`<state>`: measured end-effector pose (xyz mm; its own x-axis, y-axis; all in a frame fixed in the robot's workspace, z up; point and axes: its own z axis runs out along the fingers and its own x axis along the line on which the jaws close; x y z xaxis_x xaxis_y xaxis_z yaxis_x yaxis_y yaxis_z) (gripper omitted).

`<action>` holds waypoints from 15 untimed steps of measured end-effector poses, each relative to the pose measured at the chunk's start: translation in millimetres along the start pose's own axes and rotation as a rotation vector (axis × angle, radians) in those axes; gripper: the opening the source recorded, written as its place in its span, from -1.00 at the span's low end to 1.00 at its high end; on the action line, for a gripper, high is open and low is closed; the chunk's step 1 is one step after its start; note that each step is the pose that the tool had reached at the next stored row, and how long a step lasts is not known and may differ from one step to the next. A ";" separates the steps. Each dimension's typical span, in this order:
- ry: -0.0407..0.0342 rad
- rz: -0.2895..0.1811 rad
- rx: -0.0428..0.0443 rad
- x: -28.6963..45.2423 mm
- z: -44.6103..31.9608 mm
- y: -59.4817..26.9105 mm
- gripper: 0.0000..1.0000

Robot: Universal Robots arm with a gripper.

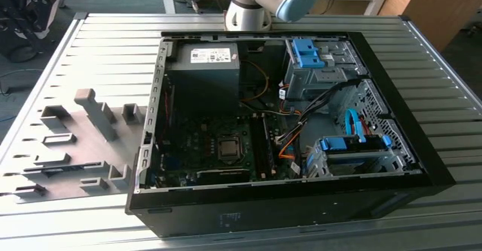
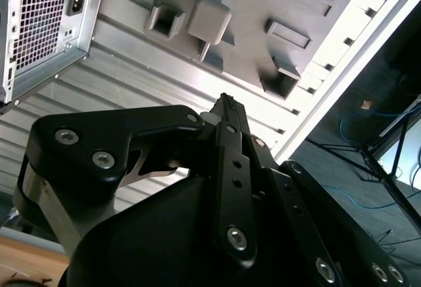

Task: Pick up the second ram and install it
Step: 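Reach for the second ram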

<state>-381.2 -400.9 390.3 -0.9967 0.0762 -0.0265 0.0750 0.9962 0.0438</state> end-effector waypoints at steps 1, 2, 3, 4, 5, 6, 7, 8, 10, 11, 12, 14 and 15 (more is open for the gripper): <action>0.0000 0.000 0.0002 0.4 0.2 -0.9 -0.79; 0.0000 0.000 0.0003 0.7 0.3 -1.9 -0.79; 0.0000 0.000 0.0003 0.9 0.5 -3.0 -0.79; 0.0000 0.000 0.0004 1.3 0.7 -4.1 -0.79; -0.0001 0.000 0.0004 1.7 0.9 -5.2 -0.79; 0.0000 0.000 0.0004 2.1 1.1 -6.2 -0.79; 0.0000 0.000 0.0005 2.6 1.2 -7.1 -0.79; 0.0000 0.000 0.0004 3.2 1.4 -7.9 -0.79; 0.0000 0.000 0.0005 4.3 1.8 -9.2 -0.79; 0.0000 0.000 0.0005 4.7 2.0 -9.7 -0.79; 0.0000 0.000 0.0005 5.0 2.2 -10.2 -0.79; 0.0001 0.000 0.0005 5.7 2.5 -11.2 -0.79; 0.0000 0.000 0.0005 6.1 2.6 -11.6 -0.79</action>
<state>-388.1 -411.9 387.0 -0.9967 0.0763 -0.0265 0.0751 0.9962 0.0433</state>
